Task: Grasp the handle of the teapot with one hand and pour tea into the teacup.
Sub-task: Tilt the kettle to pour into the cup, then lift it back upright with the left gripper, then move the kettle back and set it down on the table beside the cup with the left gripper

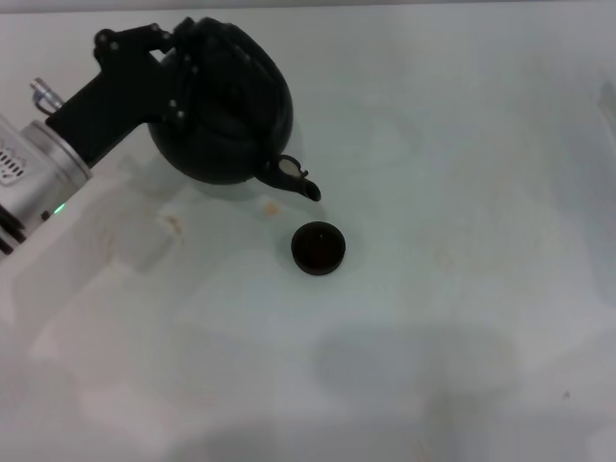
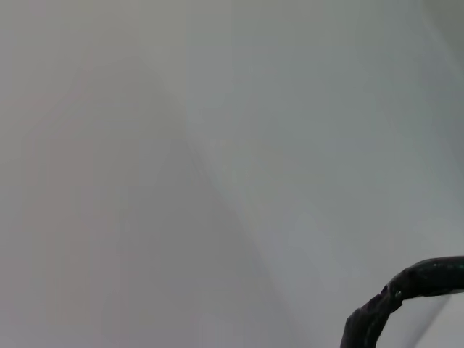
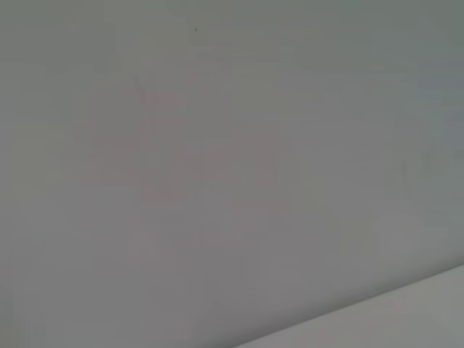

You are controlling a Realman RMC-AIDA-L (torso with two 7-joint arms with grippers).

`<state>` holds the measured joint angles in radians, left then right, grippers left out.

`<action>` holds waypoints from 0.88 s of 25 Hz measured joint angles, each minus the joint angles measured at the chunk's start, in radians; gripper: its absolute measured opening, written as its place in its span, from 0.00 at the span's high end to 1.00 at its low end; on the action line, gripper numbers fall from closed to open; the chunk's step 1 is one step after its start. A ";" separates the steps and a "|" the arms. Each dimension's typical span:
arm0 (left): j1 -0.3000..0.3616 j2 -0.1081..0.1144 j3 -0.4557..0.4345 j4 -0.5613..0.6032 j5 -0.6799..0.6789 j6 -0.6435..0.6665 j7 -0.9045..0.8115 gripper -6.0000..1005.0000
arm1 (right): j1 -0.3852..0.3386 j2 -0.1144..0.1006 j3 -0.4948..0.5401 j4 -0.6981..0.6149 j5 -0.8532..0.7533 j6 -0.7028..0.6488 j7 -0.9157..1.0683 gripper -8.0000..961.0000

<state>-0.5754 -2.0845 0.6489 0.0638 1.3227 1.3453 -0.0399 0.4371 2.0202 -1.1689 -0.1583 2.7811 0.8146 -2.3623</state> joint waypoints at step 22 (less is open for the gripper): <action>0.100 -0.004 -0.096 -0.324 -0.442 0.180 -0.143 0.89 | 0.002 0.000 -0.005 0.002 0.000 -0.002 0.025 0.14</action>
<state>-0.4750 -2.0881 0.5532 -0.2600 0.8805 1.5256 -0.1830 0.4387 2.0202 -1.1739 -0.1564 2.7811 0.8130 -2.3369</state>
